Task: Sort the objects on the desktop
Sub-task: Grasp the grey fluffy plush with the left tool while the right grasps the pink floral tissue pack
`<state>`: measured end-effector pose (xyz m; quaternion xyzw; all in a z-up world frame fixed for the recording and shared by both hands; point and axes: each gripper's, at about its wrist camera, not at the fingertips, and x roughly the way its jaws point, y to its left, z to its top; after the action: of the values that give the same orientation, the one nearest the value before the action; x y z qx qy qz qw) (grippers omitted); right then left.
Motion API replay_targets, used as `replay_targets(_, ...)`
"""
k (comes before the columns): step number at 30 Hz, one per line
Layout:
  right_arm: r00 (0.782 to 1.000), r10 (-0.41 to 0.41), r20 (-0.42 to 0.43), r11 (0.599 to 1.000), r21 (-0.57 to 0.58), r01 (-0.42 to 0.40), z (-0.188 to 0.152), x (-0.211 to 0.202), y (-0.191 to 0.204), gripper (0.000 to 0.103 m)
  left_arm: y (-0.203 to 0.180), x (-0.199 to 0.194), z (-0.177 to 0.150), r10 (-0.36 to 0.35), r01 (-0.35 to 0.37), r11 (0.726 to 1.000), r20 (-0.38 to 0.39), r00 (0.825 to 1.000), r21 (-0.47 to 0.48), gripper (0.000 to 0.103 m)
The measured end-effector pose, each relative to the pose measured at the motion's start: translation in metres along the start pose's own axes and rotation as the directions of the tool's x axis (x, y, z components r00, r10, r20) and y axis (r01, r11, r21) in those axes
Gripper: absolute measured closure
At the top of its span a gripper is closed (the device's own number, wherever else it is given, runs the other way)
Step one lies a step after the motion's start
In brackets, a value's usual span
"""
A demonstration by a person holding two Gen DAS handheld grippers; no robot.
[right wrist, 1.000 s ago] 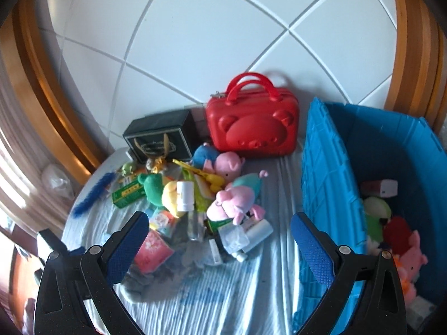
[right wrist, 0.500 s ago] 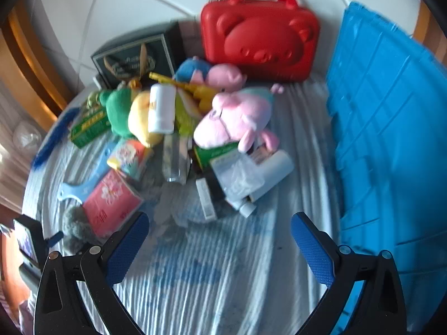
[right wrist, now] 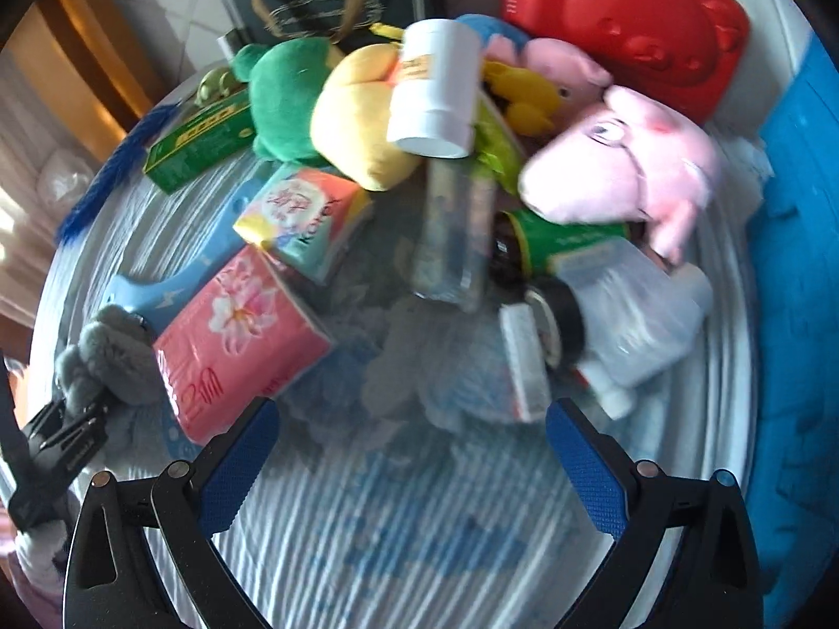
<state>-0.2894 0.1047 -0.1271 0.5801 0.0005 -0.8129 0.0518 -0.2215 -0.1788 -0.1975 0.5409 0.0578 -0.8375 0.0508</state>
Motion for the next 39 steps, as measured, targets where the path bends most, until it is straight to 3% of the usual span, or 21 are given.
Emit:
replay_targets(1, 1.0, -0.001, -0.002, 1.0, -0.019, 0.001, 0.004, 0.004, 0.008, 0.001, 0.003, 0.004, -0.002, -0.008, 0.008, 1.0, -0.01, 1.0, -0.008, 0.057)
replay_targets(5, 1.0, 0.011, -0.009, 0.994, -0.107, -0.012, 0.02, 0.012, 0.04, 0.026, 0.003, 0.01, -0.004, -0.025, 0.025, 1.0, -0.015, 1.0, -0.013, 0.057)
replay_targets(8, 1.0, 0.011, -0.001, 0.986, -0.165, -0.011, 0.031, 0.016, 0.072, 0.028, 0.003, 0.016, -0.001, -0.03, 0.03, 0.999, -0.005, 1.0, -0.043, 0.055)
replay_targets(14, 0.999, 0.037, 0.009, 0.971, -0.238, -0.034, 0.042, 0.038, 0.128, 0.03, -0.001, 0.021, 0.01, -0.029, 0.029, 1.0, -0.01, 1.0, -0.008, 0.055)
replay_targets(15, 0.999, 0.037, 0.001, 0.967, -0.252, -0.035, 0.043, 0.044, 0.136, 0.033, 0.001, 0.021, 0.012, -0.041, 0.041, 0.999, -0.013, 0.999, -0.017, 0.055)
replay_targets(17, 1.0, 0.019, -0.025, 0.955, -0.296, -0.026, 0.041, 0.059, 0.15, 0.05, 0.003, 0.022, 0.016, -0.064, 0.063, 0.997, -0.021, 0.998, -0.031, 0.058)
replay_targets(20, 0.999, -0.036, -0.001, 0.918, -0.395, 0.033, 0.028, 0.061, 0.162, 0.049, 0.0, 0.016, 0.02, -0.098, 0.098, 0.995, -0.004, 0.995, -0.035, 0.058)
replay_targets(24, 0.997, -0.055, -0.056, 0.894, -0.448, 0.024, 0.004, 0.049, 0.145, 0.048, -0.012, 0.008, 0.024, -0.144, 0.144, 0.99, 0.018, 0.989, 0.0, 0.058)
replay_targets(28, 0.996, -0.07, -0.058, 0.931, -0.362, 0.045, -0.016, 0.029, 0.104, 0.036, -0.031, 0.006, 0.025, -0.177, 0.176, 0.983, 0.018, 0.984, 0.045, 0.058)
replay_targets(31, 0.995, -0.093, -0.022, 0.964, -0.254, 0.084, -0.02, 0.015, 0.076, 0.005, -0.042, 0.004, 0.022, -0.189, 0.188, 0.98, 0.012, 0.982, 0.065, 0.058)
replay_targets(35, 0.998, -0.038, -0.041, 0.991, -0.127, 0.032, -0.016, 0.016, 0.063, 0.002, -0.056, 0.0, 0.018, -0.192, 0.19, 0.976, 0.013, 0.981, 0.102, 0.058)
replay_targets(39, 0.996, -0.046, -0.075, 0.994, -0.106, 0.038, -0.009, 0.033, 0.078, 0.0, -0.055, -0.006, 0.018, -0.151, 0.145, 0.981, 0.039, 0.988, 0.127, 0.058)
